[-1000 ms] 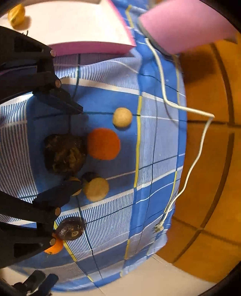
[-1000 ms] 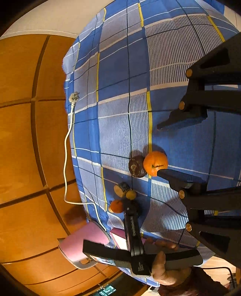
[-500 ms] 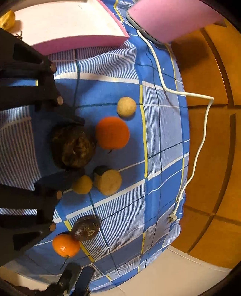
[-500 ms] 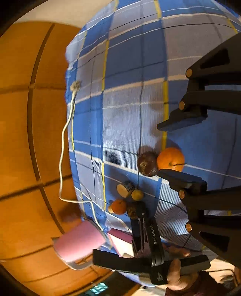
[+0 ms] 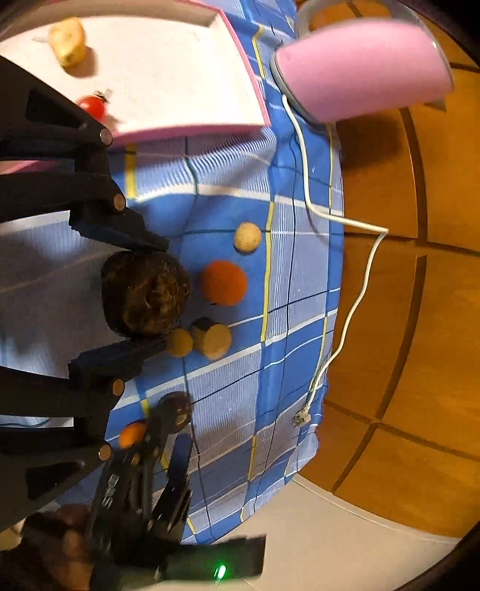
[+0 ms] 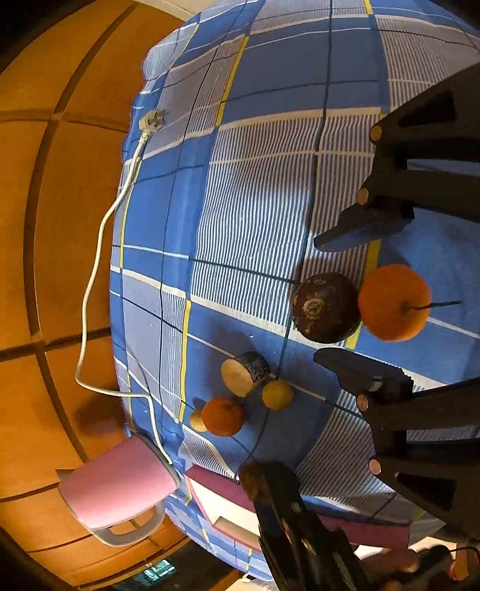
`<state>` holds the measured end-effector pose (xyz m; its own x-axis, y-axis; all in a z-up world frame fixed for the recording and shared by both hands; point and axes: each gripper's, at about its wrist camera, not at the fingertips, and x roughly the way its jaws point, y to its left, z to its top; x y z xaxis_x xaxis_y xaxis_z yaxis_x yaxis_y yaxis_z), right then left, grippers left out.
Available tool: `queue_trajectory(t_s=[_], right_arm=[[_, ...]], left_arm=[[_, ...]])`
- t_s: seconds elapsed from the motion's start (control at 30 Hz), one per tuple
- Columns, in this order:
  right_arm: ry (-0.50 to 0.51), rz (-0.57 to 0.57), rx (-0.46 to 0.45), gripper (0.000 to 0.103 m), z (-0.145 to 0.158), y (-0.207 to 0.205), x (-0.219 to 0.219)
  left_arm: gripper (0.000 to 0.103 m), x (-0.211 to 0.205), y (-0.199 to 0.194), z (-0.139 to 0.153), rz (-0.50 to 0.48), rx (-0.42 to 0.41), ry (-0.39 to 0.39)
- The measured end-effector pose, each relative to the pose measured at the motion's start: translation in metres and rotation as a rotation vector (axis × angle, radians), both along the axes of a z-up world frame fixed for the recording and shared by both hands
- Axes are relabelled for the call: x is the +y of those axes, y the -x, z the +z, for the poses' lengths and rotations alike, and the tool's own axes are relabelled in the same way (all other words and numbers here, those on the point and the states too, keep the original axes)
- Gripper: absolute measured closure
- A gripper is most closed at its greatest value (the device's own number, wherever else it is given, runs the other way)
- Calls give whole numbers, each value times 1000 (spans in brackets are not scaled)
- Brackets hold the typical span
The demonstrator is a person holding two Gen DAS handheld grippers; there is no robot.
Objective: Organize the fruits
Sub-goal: 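Grasp the dark brown round fruit with the left gripper and lift it, then carry the dark brown fruit into the tray and open the left gripper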
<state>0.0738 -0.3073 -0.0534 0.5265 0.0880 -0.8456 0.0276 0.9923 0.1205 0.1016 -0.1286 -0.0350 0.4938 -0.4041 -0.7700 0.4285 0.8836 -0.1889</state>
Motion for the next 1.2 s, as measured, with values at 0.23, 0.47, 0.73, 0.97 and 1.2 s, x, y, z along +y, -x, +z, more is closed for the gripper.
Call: queue_trajectory(t_s=[0.23, 0.47, 0.73, 0.97, 1.2], right_arm=[[55, -7, 35, 51, -15, -7, 11], [68, -24, 7, 52, -17, -4, 11], [63, -40, 6, 51, -18, -2, 10], [95, -36, -1, 52, -20, -4, 15], [114, -35, -9, 52, -20, -3, 17]], left_arm=[[56, 23, 25, 13, 58, 2, 3], [56, 42, 39, 19, 96, 0, 9], [56, 61, 53, 29, 125, -20, 28], [56, 80, 59, 30, 156, -19, 35], [56, 118, 54, 34, 222, -21, 46]])
